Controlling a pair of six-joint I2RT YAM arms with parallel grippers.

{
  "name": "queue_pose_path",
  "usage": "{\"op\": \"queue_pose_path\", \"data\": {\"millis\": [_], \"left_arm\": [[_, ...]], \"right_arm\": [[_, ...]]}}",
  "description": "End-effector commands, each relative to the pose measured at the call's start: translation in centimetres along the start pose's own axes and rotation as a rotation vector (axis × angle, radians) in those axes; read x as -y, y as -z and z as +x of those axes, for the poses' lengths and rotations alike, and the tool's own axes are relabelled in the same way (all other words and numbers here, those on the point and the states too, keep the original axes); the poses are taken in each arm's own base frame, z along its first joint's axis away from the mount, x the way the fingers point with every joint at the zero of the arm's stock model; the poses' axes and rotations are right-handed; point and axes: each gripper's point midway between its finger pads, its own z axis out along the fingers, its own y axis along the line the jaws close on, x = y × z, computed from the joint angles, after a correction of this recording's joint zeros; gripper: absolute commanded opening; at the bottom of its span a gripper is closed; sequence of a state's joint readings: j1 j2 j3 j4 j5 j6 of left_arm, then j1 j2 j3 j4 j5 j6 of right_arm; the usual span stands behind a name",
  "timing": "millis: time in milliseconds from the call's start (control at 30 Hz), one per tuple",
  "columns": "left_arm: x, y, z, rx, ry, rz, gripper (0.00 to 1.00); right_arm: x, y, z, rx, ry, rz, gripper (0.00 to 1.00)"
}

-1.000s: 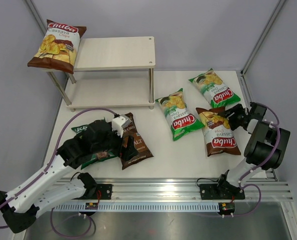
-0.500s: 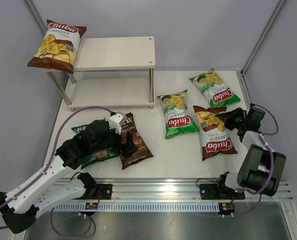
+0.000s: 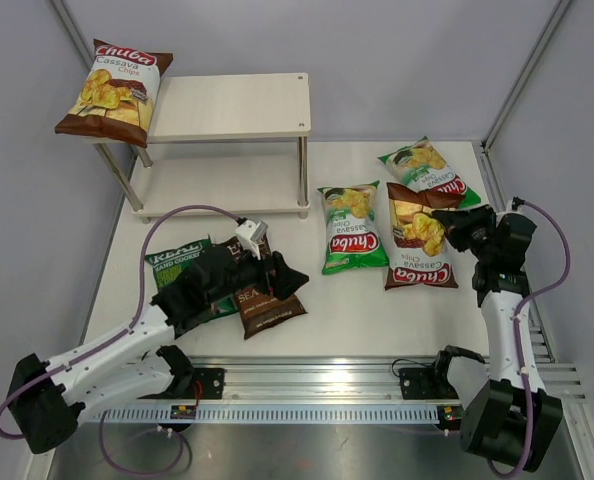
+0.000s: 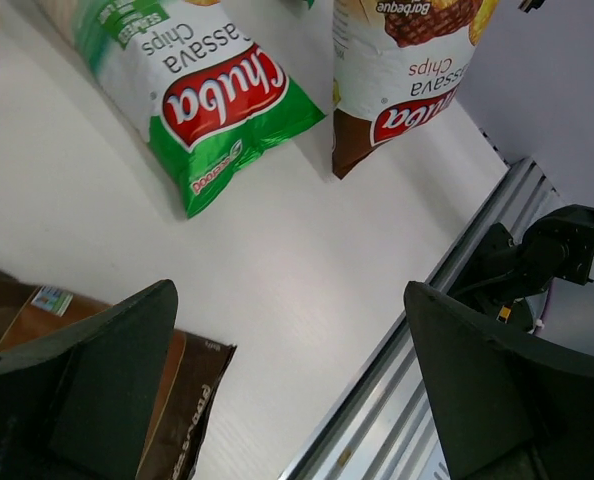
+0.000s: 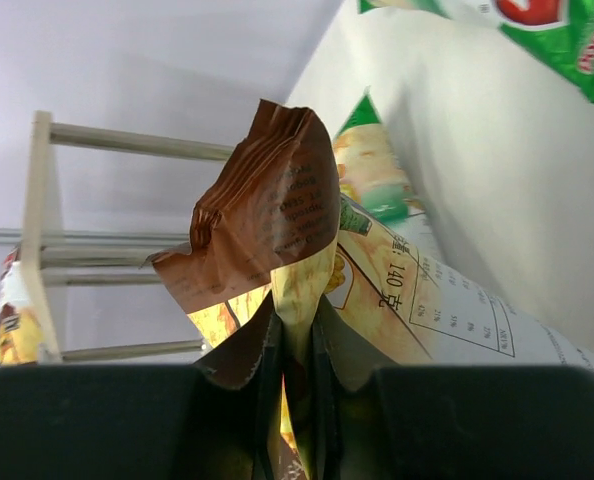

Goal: Place and organize the chips bags onto the shelf

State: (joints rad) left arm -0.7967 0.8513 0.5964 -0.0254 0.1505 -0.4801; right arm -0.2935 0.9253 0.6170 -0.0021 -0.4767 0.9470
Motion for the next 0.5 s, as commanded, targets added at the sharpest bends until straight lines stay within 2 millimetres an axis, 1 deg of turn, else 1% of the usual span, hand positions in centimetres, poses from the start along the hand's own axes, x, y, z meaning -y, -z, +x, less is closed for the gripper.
{"op": "queue_pose_path", "data": {"millis": [0, 33, 67, 100, 133, 200, 233, 267, 300, 333, 400, 433, 467], "left_arm": [[4.6, -2.0, -4.4, 0.208, -0.075, 0.23, 0.99], [5.3, -2.3, -5.2, 0.246, -0.096, 0.261, 0.99], [5.6, -2.8, -5.2, 0.252, -0.118, 0.276, 0.99], [5.7, -3.7, -5.1, 0.243, -0.125, 0.284, 0.99], [6.4, -3.9, -5.8, 0.271, -0.139, 0.312, 0.99], [7.2, -4.5, -6.5, 0.292, -0.165, 0.338, 0.99], [7.5, -5.2, -6.5, 0.293, -0.18, 0.351, 0.99], [7.9, -5.5, -6.6, 0.3, -0.211, 0.361, 0.99], [8.0, -5.9, -6.7, 0.306, -0.228, 0.367, 0.99], [8.3, -6.5, -7.0, 0.307, -0.243, 0.373, 0.99], [8.8, -7.0, -7.3, 0.323, -0.277, 0.373, 0.99], [9.2, -7.3, -7.8, 0.34, -0.288, 0.38, 0.99], [9.2, -7.8, -7.6, 0.332, -0.293, 0.377, 0.99]], "right_arm": [[-6.1, 1.7, -0.9, 0.018, 0.008, -0.143, 0.08], [-6.5, 2.2, -0.5, 0.006, 0.004, -0.147, 0.08], [-7.4, 2.6, -0.4, -0.001, -0.004, -0.168, 0.08], [-8.0, 2.9, -0.1, -0.018, -0.009, -0.19, 0.08], [-8.7, 3.4, 0.0, -0.022, -0.008, -0.216, 0.08], [-9.9, 4.1, 0.7, -0.063, -0.026, -0.254, 0.08], [-10.4, 4.5, 0.8, -0.074, -0.025, -0.271, 0.08], [-11.7, 5.0, 0.6, -0.069, -0.018, -0.315, 0.08], [-12.4, 5.6, 0.9, -0.086, -0.017, -0.347, 0.08], [-12.9, 6.0, 1.1, -0.096, -0.027, -0.369, 0.08], [-14.1, 6.8, 1.3, -0.112, -0.049, -0.408, 0.08], [-14.7, 7.6, 1.3, -0.108, -0.044, -0.429, 0.08], [-15.4, 8.2, 1.3, -0.107, -0.048, -0.445, 0.08]]}}
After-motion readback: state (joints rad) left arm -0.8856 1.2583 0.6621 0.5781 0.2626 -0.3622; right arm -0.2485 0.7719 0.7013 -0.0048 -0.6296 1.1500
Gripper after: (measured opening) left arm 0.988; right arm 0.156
